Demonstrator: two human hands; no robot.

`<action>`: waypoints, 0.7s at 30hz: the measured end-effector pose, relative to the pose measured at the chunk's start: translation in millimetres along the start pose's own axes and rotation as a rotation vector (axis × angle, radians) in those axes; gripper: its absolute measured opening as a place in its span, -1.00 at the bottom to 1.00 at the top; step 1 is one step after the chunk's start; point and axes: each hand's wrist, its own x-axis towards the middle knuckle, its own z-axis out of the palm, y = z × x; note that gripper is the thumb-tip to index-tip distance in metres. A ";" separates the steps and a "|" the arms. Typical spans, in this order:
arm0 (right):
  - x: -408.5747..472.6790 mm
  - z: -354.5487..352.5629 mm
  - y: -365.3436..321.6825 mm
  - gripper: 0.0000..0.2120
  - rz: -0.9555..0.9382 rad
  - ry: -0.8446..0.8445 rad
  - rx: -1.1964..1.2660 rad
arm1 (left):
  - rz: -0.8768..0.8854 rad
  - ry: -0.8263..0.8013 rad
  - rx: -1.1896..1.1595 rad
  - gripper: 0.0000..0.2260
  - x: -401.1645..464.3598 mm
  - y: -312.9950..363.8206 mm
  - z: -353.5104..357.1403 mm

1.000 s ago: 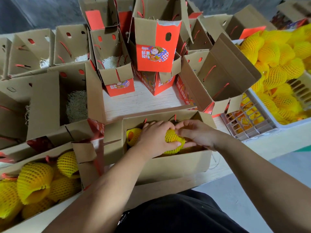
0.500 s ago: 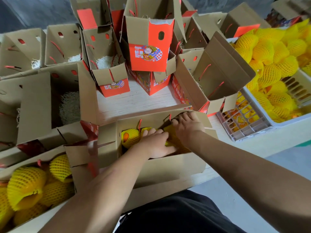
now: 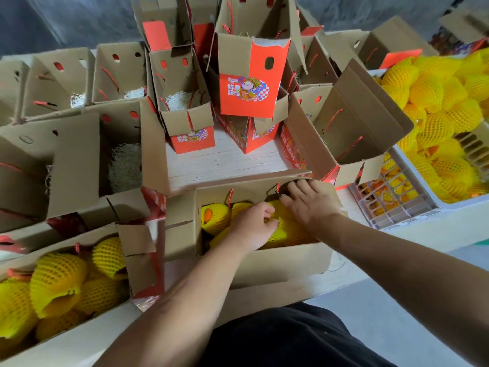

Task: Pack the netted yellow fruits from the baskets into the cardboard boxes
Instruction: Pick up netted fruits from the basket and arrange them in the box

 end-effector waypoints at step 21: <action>-10.5 6.8 23.6 -0.30 0.035 0.044 0.310 | -0.001 0.109 0.050 -0.64 16.9 16.3 21.5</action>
